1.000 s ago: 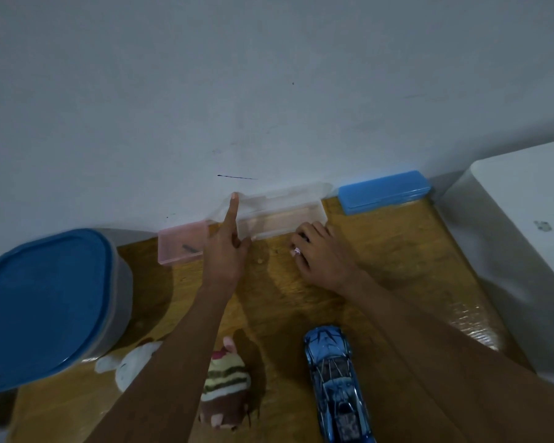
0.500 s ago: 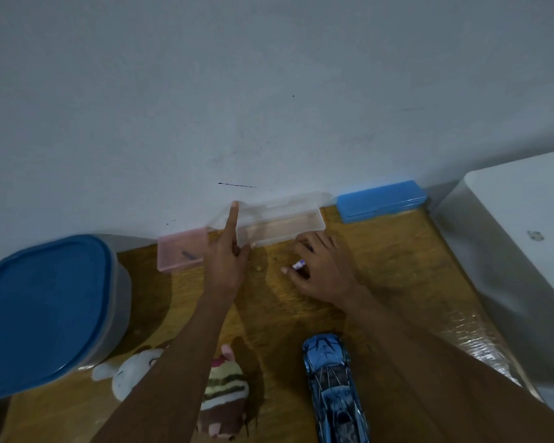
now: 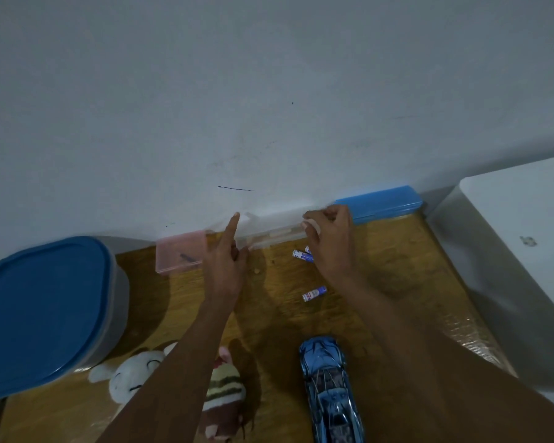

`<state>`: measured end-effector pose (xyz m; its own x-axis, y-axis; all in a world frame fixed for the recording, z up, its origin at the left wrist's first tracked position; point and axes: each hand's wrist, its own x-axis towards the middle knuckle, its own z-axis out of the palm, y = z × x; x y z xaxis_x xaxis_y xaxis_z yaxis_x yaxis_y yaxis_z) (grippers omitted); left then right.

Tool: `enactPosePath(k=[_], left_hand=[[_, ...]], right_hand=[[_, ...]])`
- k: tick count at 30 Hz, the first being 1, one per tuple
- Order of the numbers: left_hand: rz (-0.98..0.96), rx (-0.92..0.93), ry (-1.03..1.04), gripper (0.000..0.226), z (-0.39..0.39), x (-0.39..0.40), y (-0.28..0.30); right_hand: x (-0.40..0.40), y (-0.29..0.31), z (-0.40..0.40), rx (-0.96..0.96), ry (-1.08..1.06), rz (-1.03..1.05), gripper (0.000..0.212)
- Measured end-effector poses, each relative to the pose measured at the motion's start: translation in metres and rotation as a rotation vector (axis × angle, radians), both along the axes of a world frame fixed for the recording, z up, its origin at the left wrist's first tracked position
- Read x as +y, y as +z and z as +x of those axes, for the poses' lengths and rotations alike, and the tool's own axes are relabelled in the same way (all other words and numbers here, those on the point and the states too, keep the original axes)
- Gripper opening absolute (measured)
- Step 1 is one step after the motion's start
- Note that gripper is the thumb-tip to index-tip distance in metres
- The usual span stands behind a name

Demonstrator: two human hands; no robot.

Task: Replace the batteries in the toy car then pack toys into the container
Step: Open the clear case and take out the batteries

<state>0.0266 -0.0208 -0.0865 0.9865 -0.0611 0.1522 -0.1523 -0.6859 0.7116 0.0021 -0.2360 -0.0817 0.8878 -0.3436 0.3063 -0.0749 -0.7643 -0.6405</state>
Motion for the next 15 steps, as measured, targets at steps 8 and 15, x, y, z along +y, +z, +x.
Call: enactPosePath(k=[8,15], left_hand=[[0.026,-0.008,-0.032,0.043,-0.002,0.000,0.001],[0.046,-0.021,0.024,0.036,-0.003,-0.003,0.004]], right_hand=[[0.013,-0.005,-0.009,0.095,-0.025,0.161,0.024],[0.016,-0.002,-0.006,0.179,-0.074,0.189,0.041]])
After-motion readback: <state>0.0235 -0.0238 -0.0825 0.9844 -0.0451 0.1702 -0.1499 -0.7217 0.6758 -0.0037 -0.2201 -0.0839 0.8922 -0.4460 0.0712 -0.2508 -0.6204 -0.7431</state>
